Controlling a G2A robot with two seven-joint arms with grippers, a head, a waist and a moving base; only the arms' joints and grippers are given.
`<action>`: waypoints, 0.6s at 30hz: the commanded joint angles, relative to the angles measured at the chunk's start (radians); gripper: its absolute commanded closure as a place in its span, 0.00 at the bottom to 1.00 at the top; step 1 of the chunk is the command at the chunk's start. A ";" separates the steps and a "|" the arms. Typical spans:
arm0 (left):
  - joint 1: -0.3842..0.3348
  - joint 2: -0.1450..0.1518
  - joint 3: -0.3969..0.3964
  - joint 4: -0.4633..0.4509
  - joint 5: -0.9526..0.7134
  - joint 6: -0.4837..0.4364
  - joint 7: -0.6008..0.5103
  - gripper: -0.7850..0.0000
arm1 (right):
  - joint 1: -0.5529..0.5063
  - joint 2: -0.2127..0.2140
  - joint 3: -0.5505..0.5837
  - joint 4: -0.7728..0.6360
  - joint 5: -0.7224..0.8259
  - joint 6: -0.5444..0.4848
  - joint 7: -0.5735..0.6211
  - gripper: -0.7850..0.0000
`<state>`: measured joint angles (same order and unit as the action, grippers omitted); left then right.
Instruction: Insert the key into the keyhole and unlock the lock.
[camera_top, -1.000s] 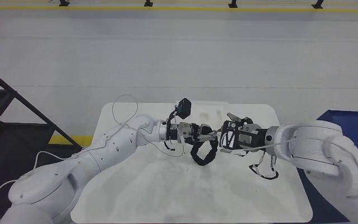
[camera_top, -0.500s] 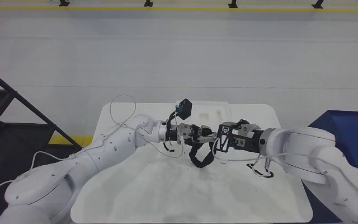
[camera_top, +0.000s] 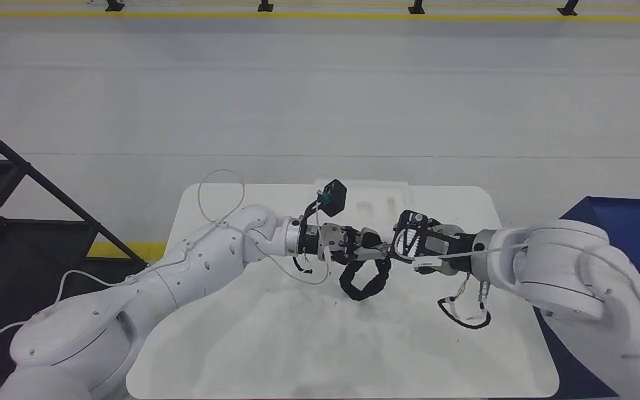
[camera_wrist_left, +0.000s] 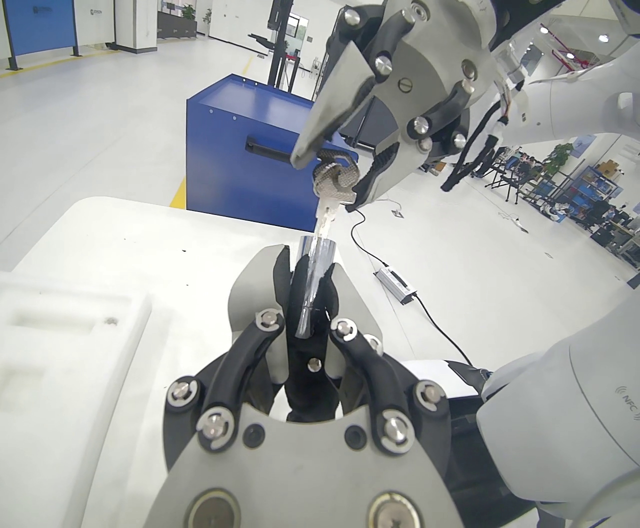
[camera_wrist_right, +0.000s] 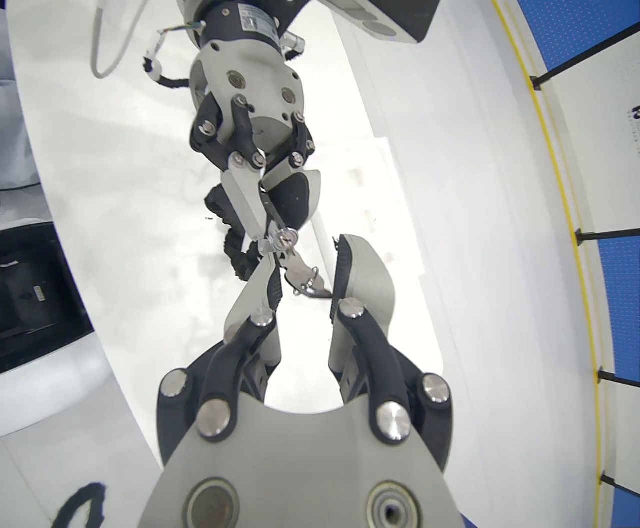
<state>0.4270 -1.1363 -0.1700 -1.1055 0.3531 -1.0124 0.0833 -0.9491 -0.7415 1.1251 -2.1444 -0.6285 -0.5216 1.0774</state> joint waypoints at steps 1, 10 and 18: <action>-0.002 -0.001 0.000 0.001 0.009 0.000 0.005 1.00 | 0.004 0.000 0.008 0.008 0.052 0.012 0.011 1.00; -0.004 -0.007 0.000 0.000 0.072 0.000 0.065 1.00 | 0.023 -0.002 0.016 0.045 0.157 0.079 0.036 1.00; -0.002 -0.010 0.000 -0.001 0.139 0.000 0.116 1.00 | 0.036 -0.009 0.016 0.077 0.254 0.179 0.037 1.00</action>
<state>0.4240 -1.1458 -0.1700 -1.1079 0.4853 -1.0123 0.1943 -0.9139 -0.7495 1.1387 -2.0706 -0.3885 -0.3527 1.1208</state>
